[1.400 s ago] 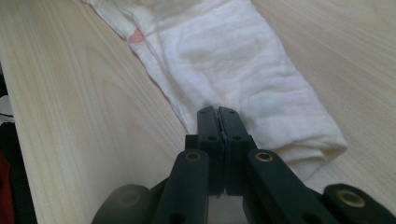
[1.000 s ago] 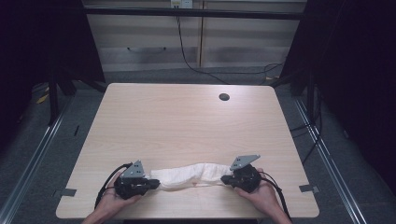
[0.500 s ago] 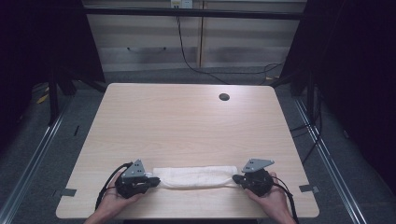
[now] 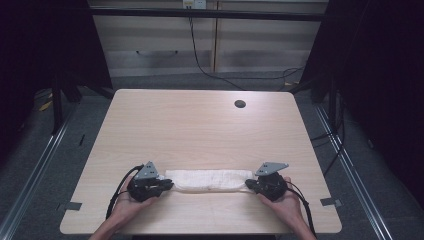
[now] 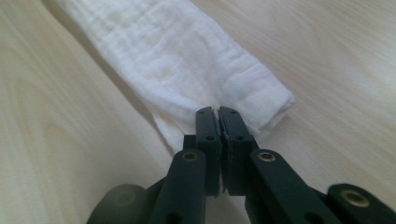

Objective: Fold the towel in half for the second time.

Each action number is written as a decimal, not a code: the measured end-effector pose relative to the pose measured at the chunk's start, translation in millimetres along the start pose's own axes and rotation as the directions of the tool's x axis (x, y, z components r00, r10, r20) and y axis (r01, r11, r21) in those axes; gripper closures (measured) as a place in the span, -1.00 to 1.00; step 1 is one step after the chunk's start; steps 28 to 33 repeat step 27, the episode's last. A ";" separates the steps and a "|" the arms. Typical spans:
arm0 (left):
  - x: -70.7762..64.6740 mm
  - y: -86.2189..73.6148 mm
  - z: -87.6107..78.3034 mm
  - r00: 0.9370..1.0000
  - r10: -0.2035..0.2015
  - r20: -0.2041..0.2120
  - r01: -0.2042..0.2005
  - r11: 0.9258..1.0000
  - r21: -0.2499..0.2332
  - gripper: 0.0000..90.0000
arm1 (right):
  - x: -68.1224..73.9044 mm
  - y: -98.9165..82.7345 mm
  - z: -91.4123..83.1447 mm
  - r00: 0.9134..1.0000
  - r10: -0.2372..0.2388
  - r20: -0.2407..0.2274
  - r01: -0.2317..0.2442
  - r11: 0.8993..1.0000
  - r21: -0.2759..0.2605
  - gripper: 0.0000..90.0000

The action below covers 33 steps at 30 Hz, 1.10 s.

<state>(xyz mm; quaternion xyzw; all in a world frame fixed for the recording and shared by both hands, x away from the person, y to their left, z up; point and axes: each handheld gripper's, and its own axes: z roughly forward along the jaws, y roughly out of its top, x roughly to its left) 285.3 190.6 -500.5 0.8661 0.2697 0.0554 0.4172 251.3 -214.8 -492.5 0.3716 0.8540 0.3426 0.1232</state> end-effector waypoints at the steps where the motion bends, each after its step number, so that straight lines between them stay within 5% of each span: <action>1: -0.3 -0.4 -1.8 1.000 -0.003 0.003 0.003 1.000 -0.003 0.67 | -0.1 -1.2 -1.9 1.000 0.000 -0.007 0.000 1.000 -0.003 0.84; 12: -11.2 -7.0 -24.2 0.999 0.017 0.029 -0.017 1.000 -0.022 0.36 | 5.6 -12.2 -20.1 0.999 0.041 -0.012 -0.041 0.999 -0.034 0.31; 16: -7.0 -9.0 -34.7 0.999 -0.024 0.037 0.026 0.998 -0.063 0.28 | 2.0 -16.2 -32.5 0.993 0.099 -0.072 -0.106 0.989 -0.103 0.22; 19: 2.0 -8.2 -47.6 0.997 -0.082 0.004 0.082 0.990 -0.114 0.09 | -3.1 -16.5 -48.0 0.987 0.143 -0.068 -0.154 0.971 -0.183 0.11; 21: 9.7 -11.0 -55.3 0.988 -0.148 -0.042 0.141 0.980 -0.144 0.02 | -7.4 -18.8 -57.9 0.985 0.169 -0.032 -0.172 0.958 -0.228 0.04; 26: 24.5 -20.5 -66.3 0.970 -0.234 -0.069 0.219 0.960 -0.175 -0.19 | -23.8 -35.3 -66.7 0.968 0.250 0.030 -0.232 0.931 -0.283 -0.13; 33: 25.2 -20.9 -67.5 0.968 -0.240 -0.073 0.224 0.958 -0.182 -0.20 | -26.2 -38.4 -66.9 0.964 0.262 0.047 -0.238 0.929 -0.285 -0.15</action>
